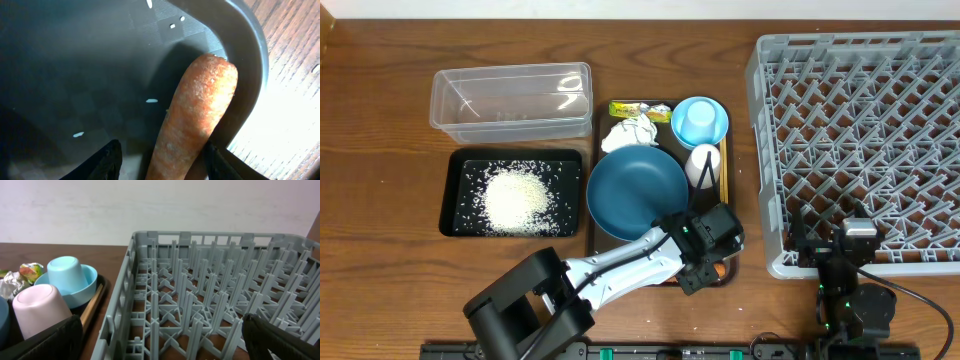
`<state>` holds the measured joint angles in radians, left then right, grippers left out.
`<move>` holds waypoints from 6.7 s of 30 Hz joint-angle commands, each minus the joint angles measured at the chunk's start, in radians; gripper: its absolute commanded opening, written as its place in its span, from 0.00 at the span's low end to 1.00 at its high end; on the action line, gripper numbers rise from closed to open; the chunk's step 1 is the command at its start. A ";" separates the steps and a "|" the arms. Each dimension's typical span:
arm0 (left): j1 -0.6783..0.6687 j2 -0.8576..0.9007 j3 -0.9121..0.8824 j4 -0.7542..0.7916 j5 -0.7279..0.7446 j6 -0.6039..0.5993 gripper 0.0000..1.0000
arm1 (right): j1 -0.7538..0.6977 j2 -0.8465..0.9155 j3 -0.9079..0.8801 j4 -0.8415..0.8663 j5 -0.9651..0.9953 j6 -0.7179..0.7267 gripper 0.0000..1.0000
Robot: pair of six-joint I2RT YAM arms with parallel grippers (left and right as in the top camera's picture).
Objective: Sort waste into correct bins and load items into the dishwasher rack
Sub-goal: 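Close the left gripper on the carrot's thick end, then carry the carrot with the left gripper and drop it on the black tray, then reach the left gripper to the tissue and Pandan wrapper at tray top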
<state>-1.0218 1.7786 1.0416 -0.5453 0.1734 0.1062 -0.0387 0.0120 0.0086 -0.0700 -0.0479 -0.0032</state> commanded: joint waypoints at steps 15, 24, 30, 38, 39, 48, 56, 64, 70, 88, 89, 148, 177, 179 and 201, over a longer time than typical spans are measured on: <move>0.011 0.019 -0.078 0.070 -0.005 0.013 0.55 | 0.000 -0.005 -0.003 -0.002 0.006 0.018 0.99; 0.013 0.019 -0.126 0.141 -0.058 0.008 0.54 | 0.000 -0.005 -0.003 -0.002 0.006 0.018 0.99; 0.013 0.019 -0.131 0.155 -0.114 -0.010 0.53 | 0.000 -0.005 -0.003 -0.002 0.006 0.018 0.99; 0.013 0.019 -0.131 0.154 -0.114 -0.014 0.44 | 0.000 -0.005 -0.003 -0.002 0.006 0.018 0.99; 0.013 0.019 -0.131 0.154 -0.114 -0.014 0.44 | 0.000 -0.005 -0.003 -0.002 0.006 0.018 0.99; 0.013 0.010 -0.113 0.138 -0.114 -0.057 0.33 | 0.000 -0.005 -0.003 -0.002 0.006 0.018 0.99; 0.013 -0.104 -0.093 0.124 -0.114 -0.067 0.30 | 0.000 -0.005 -0.003 -0.002 0.006 0.018 0.99; 0.076 -0.311 -0.093 0.092 -0.114 -0.120 0.30 | 0.000 -0.005 -0.003 -0.002 0.006 0.018 0.99; 0.294 -0.544 -0.093 0.090 -0.114 -0.142 0.30 | 0.000 -0.005 -0.003 -0.002 0.006 0.018 0.99; 1.041 -0.404 -0.093 0.138 -0.095 -0.609 0.30 | 0.000 -0.005 -0.003 -0.002 0.006 0.018 0.99; 1.049 -0.382 -0.093 0.141 -0.095 -0.635 0.31 | 0.000 -0.005 -0.003 -0.002 0.006 0.018 0.99; 0.931 -0.902 -0.073 -0.245 0.432 -0.444 0.87 | 0.000 -0.005 -0.003 -0.002 0.006 0.018 0.99; 0.567 0.018 0.512 -0.225 -0.134 -0.233 0.86 | 0.000 -0.005 -0.003 -0.002 0.006 0.018 0.99; 0.567 0.080 0.579 -0.235 -0.134 -0.214 0.86 | 0.000 -0.005 -0.003 -0.002 0.006 0.018 0.99; 0.600 0.327 0.651 -0.202 -0.208 -0.239 0.82 | 0.000 -0.005 -0.003 -0.002 0.006 0.018 0.99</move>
<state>-0.4236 2.0796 1.6764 -0.7372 -0.0231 -0.1089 -0.0387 0.0120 0.0086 -0.0700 -0.0479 -0.0032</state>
